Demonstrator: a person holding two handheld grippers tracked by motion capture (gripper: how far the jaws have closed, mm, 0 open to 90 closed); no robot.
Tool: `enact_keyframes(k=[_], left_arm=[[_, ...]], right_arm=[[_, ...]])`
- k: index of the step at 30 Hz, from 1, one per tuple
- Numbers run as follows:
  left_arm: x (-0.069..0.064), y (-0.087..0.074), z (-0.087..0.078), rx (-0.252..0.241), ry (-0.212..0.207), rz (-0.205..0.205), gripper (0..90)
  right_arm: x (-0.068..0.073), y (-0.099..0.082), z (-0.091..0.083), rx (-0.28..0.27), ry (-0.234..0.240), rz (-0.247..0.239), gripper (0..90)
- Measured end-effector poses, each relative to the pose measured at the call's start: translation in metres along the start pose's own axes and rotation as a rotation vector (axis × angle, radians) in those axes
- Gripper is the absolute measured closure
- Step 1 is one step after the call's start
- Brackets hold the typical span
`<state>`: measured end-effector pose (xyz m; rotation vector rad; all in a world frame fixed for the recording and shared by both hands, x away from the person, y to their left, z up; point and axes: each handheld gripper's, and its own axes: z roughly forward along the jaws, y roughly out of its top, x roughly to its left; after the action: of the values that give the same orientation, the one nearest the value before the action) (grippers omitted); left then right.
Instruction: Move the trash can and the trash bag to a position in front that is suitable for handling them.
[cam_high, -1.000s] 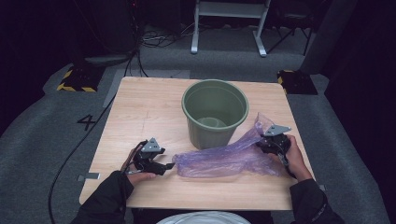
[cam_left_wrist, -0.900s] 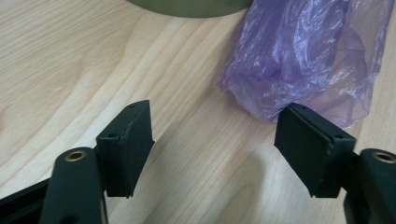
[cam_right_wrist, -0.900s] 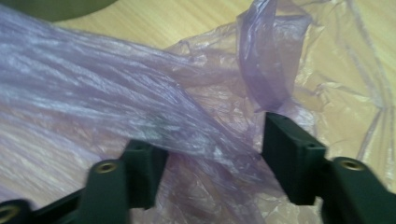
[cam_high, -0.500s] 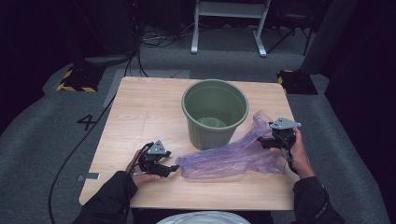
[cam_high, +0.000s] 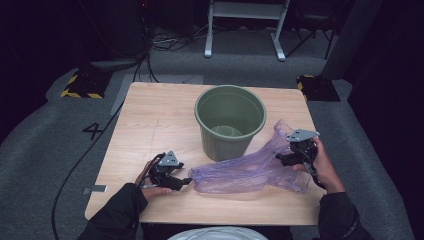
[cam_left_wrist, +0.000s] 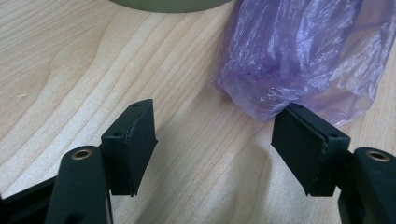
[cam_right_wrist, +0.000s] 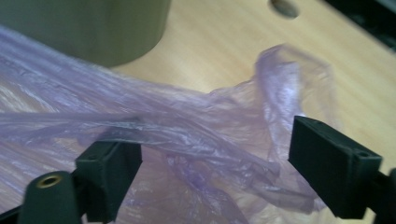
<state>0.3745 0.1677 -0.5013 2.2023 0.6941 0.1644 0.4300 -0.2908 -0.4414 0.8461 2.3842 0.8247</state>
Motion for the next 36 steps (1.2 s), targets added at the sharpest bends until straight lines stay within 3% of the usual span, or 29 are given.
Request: enact_keyframes(k=[4, 6, 9, 11, 12, 13, 14, 16, 17, 18, 19, 20, 22, 27, 30, 32, 34, 36], left_arm=[[-0.001, 0.000, 0.000, 0.005, 0.006, 0.003, 30.1], [-0.001, 0.001, 0.000, 0.008, 0.009, 0.007, 30.2], [-0.002, 0.001, 0.001, 0.009, 0.011, 0.010, 30.5], [-0.003, 0.001, 0.001, 0.009, 0.009, 0.014, 30.6], [-0.003, 0.001, 0.001, 0.011, 0.008, 0.018, 30.6], [-0.003, 0.002, 0.001, 0.012, 0.007, 0.018, 30.6], [-0.004, 0.002, 0.002, 0.012, 0.008, 0.020, 30.6], [-0.004, 0.002, 0.002, 0.012, 0.007, 0.019, 30.7], [-0.004, 0.002, 0.002, 0.011, 0.006, 0.020, 30.8], [-0.004, 0.002, 0.002, 0.012, 0.006, 0.019, 31.0], [-0.004, 0.002, 0.002, 0.012, 0.007, 0.020, 31.4], [-0.004, 0.002, 0.002, 0.012, 0.010, 0.021, 31.6], [-0.004, 0.002, 0.002, 0.012, 0.011, 0.021, 31.8], [-0.004, 0.002, 0.002, 0.010, 0.012, 0.020, 31.9], [-0.005, 0.002, 0.002, 0.011, 0.025, 0.024, 33.7], [-0.004, 0.002, 0.002, 0.011, 0.029, 0.021, 36.1], [-0.004, 0.002, 0.002, 0.011, 0.031, 0.022, 36.8], [-0.004, 0.002, 0.002, 0.013, 0.032, 0.022, 37.3]], right_arm=[[0.002, 0.000, -0.001, -0.006, 0.002, -0.010, 16.6], [0.001, 0.001, -0.004, -0.050, -0.024, 0.005, 17.2], [-0.001, 0.003, -0.013, -0.145, 0.017, 0.064, 17.5], [-0.001, 0.005, -0.018, -0.171, 0.010, 0.076, 17.5], [0.000, 0.006, -0.019, -0.170, -0.004, 0.071, 17.4], [0.003, 0.009, -0.019, -0.144, -0.062, 0.055, 16.1], [0.003, 0.009, -0.019, -0.144, -0.062, 0.055, 16.1], [0.011, 0.012, -0.017, -0.076, -0.176, -0.027, 16.3], [0.015, 0.013, -0.016, -0.051, -0.189, -0.060, 16.2], [0.017, 0.013, -0.016, -0.043, -0.172, -0.074, 16.2], [0.018, 0.014, -0.017, -0.055, -0.105, -0.071, 16.2], [0.018, 0.013, -0.018, -0.056, -0.076, -0.078, 16.2], [0.017, 0.013, -0.019, -0.062, -0.055, -0.074, 16.2], [0.012, 0.009, -0.026, -0.120, -0.003, 0.016, 16.7], [0.010, 0.008, -0.033, -0.157, 0.012, 0.039, 16.7], [0.010, 0.008, -0.036, -0.148, 0.021, 0.013, 17.0], [0.013, 0.008, -0.037, -0.102, 0.011, -0.037, 16.8], [0.015, 0.007, -0.038, -0.084, 0.036, -0.059, 16.5]])
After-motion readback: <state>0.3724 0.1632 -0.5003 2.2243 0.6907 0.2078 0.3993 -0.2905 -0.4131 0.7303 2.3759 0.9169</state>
